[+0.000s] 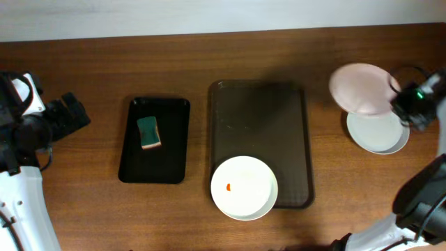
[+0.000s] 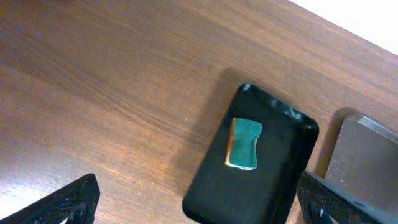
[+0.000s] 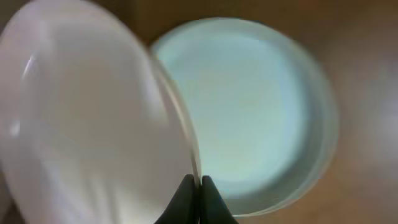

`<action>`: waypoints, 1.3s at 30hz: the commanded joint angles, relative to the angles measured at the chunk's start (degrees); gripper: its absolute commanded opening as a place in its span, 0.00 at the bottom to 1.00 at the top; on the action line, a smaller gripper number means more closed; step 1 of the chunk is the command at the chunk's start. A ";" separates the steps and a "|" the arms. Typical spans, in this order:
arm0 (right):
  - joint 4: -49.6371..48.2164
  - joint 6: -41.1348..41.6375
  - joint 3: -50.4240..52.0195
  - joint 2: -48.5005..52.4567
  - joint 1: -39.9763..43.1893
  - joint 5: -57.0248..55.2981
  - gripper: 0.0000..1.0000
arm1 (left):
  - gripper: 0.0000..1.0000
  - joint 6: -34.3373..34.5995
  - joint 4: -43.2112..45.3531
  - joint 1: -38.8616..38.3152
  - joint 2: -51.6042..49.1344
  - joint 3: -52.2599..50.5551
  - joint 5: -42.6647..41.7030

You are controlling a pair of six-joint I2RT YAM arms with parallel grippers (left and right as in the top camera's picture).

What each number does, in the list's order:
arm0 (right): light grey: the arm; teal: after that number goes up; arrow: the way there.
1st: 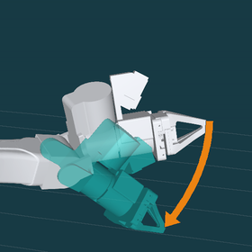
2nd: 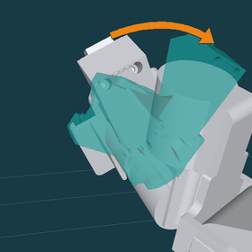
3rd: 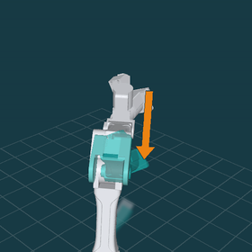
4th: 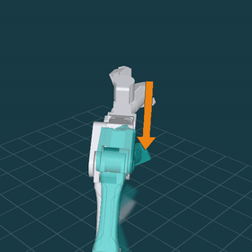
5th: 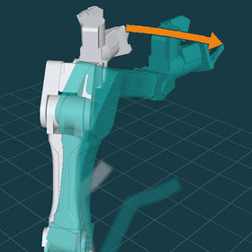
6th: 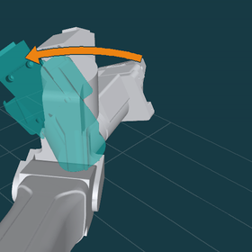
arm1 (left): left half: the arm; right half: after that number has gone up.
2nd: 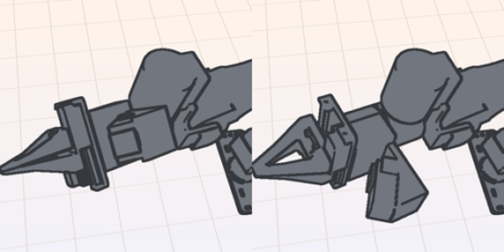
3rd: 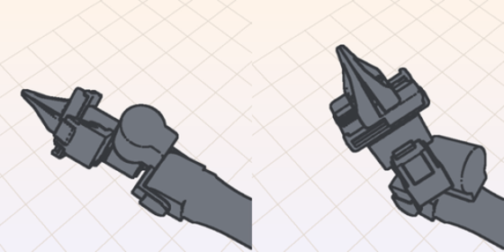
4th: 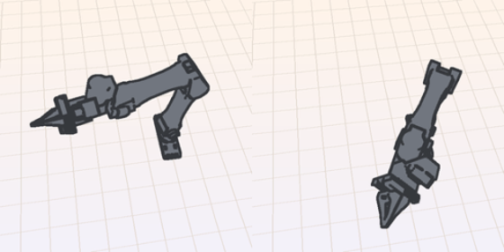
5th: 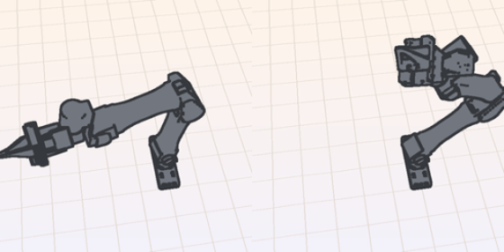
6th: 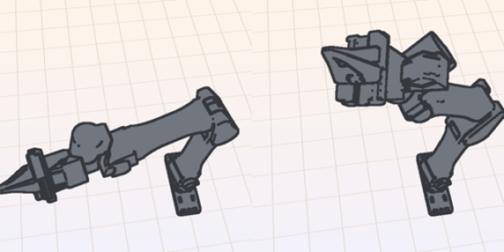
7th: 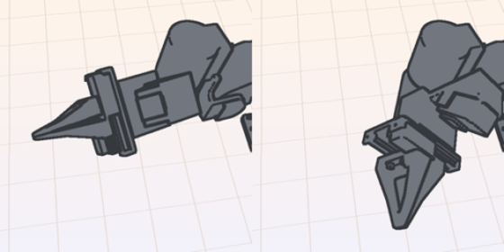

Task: Clean dirty plates on tray and stack at the side
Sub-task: 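Lift the plate, wipe it over the sponge, stack it on the first plate, then grasp the last plate with the right gripper and pull it to tray center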

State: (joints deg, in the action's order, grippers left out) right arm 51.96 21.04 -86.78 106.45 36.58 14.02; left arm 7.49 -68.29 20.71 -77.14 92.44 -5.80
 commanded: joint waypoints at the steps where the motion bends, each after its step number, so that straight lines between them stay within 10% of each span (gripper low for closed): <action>1: -6.10 0.50 8.07 -0.70 5.66 1.18 0.04 | 1.00 -0.52 0.04 0.11 0.35 0.00 -0.42; 4: -8.37 0.50 10.40 -0.70 6.88 -0.76 0.04 | 1.00 -0.52 0.04 0.11 0.35 0.00 -0.44; 5: -8.35 0.50 10.38 -0.70 6.91 -0.70 0.12 | 1.00 -0.55 0.04 0.13 0.35 0.00 -0.44; 6: -8.00 0.24 10.03 -0.76 6.91 2.45 0.42 | 1.00 -0.52 0.04 0.13 0.35 0.00 -0.44; 7: -7.10 -2.12 9.49 -1.81 6.36 7.80 0.46 | 1.00 -0.55 0.04 0.11 0.35 0.00 -0.44; 13: 2.16 -7.65 9.20 -21.68 -19.80 9.42 0.49 | 1.00 -0.52 0.04 0.11 0.35 0.00 -0.44; 17: 14.91 -8.55 14.93 -19.06 -47.34 -2.75 0.50 | 1.00 -0.52 0.04 0.11 0.35 0.00 -0.44; 21: 5.81 -4.94 28.79 -15.54 -58.21 -4.22 0.51 | 1.00 -0.55 0.04 0.11 0.35 0.00 -0.44; 24: -3.61 -4.02 37.33 -13.81 -59.34 -5.57 0.50 | 1.00 -0.52 0.04 0.11 0.35 0.00 -0.44; 28: -6.80 -4.04 36.57 -13.84 -59.32 -7.58 0.06 | 1.00 -0.52 0.04 0.11 0.35 0.00 -0.42; 35: -17.55 -4.07 28.83 -12.20 -50.23 -21.68 0.04 | 1.00 -0.52 0.04 0.11 0.35 0.00 -0.44; 36: -19.06 -4.57 28.83 -11.04 -49.94 -21.31 0.07 | 1.00 -0.52 0.04 0.11 0.35 0.00 -0.44; 37: -20.09 -5.38 28.81 -10.12 -50.01 -21.11 0.43 | 1.00 -0.52 0.04 0.11 0.35 0.00 -0.44; 39: -18.91 -5.35 28.57 -10.78 -49.99 -20.70 0.59 | 1.00 -0.52 0.04 0.11 0.35 0.00 -0.44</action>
State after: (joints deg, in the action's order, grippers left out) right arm 32.32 15.99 -57.28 96.07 -13.37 -6.00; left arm 7.49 -68.31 20.71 -77.14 92.44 -5.82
